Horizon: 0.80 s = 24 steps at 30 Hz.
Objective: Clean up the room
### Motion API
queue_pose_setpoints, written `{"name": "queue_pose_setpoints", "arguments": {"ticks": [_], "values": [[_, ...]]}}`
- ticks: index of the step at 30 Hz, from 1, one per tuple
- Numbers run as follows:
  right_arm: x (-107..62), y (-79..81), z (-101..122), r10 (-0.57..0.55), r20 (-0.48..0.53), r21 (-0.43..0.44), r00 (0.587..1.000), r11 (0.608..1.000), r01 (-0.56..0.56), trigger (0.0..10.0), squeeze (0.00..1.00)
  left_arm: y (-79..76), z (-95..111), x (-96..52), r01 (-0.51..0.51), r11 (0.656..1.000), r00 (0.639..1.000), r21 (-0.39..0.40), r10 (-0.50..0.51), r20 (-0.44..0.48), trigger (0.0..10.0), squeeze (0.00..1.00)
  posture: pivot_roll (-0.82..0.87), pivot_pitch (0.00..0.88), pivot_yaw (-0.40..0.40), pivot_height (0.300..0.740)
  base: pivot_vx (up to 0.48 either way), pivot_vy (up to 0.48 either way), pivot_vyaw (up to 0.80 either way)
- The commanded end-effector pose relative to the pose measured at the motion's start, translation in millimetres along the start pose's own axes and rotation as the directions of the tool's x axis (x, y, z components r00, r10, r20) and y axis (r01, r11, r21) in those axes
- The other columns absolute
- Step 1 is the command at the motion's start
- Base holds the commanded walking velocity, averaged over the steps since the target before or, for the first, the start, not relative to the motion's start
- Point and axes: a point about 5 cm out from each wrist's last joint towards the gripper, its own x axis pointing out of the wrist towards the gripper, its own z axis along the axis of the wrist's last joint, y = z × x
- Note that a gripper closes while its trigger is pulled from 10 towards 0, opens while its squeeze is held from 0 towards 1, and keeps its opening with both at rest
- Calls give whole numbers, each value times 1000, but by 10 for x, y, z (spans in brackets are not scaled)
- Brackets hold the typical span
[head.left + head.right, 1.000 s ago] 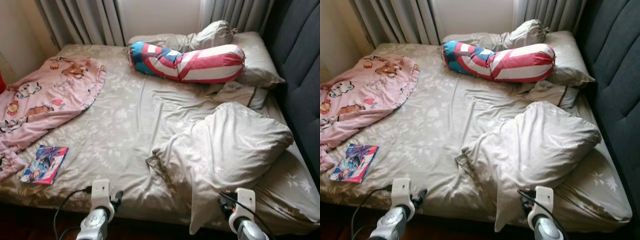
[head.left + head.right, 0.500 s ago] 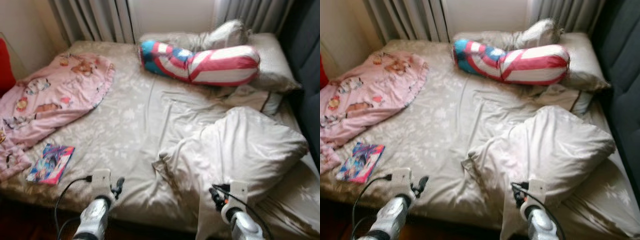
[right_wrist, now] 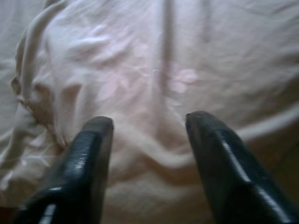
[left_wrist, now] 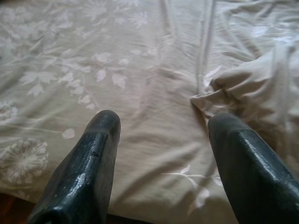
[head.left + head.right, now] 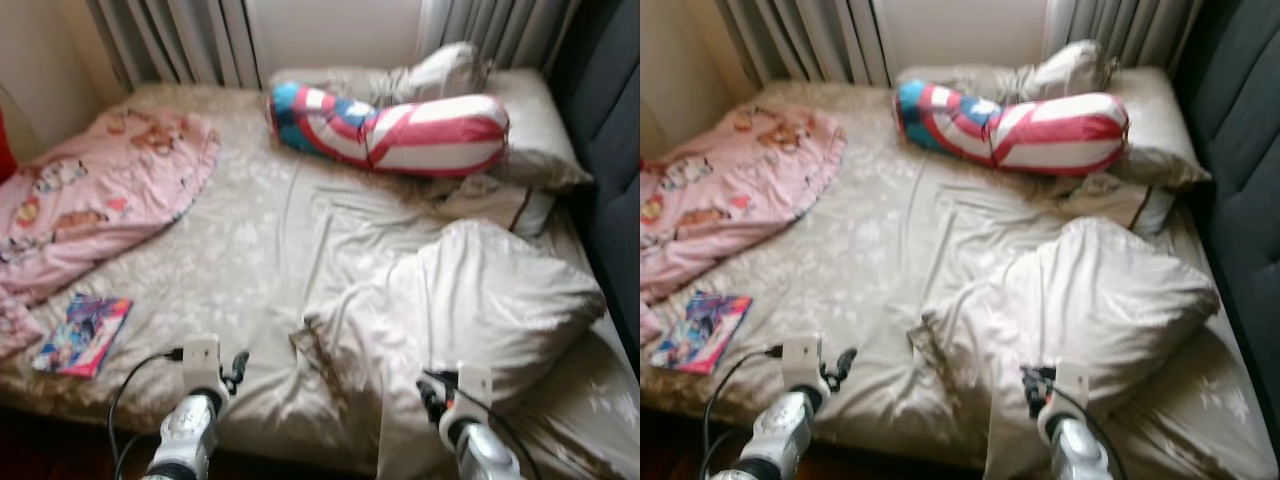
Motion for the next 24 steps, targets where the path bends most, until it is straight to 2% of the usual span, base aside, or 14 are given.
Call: {"name": "queue_pose_setpoints", "arguments": {"ticks": [1, 4, 11, 20, 21, 22, 24], "values": [[-10, -27, -51, -15, -34, 59, 999, 998, 17, 10000, 1000, 6, -9, -6, -1, 1000, 1000, 0, 1, -1, 10000, 0, 4, 78, 10, 740, 0, 0, 0], [-11, -44, -51, -18, -35, 113, 999, 993, 22, 10000, 1000, -6, -1, -2, 4, 1000, 1000, 3, -4, 4, 10000, 0, 16, 85, 16, 740, 0, 0, 0], [7, -88, 18, -40, -29, 134, 999, 990, 43, 10000, 1000, -32, 82, 23, 31, 999, 999, 9, -32, 44, 10000, 0, 30, 95, 27, 740, 0, 0, 0], [67, 6, 117, -44, -29, 118, 999, 992, 47, 10000, 1000, -154, 393, 104, 128, 991, 976, 29, -131, 175, 10000, 0, 71, 122, 57, 740, 0, 0, 0], [67, 7, 115, -46, -30, 121, 998, 991, 49, 10000, 941, -156, 406, 105, 132, 991, 974, 31, -135, 182, 10000, 0, 71, 122, 57, 740, 0, 0, 0], [65, 2, 102, -52, -43, 113, 998, 992, 56, 10000, 0, -154, 436, 102, 135, 990, 970, 36, -140, 199, 10000, 0, 78, 133, 67, 740, 0, 0, 0], [56, -17, 82, -61, -50, 113, 997, 991, 66, 10000, 0, -145, 452, 86, 139, 990, 965, 38, -144, 219, 10000, 0, 84, 143, 71, 740, 0, 0, 0]]}}
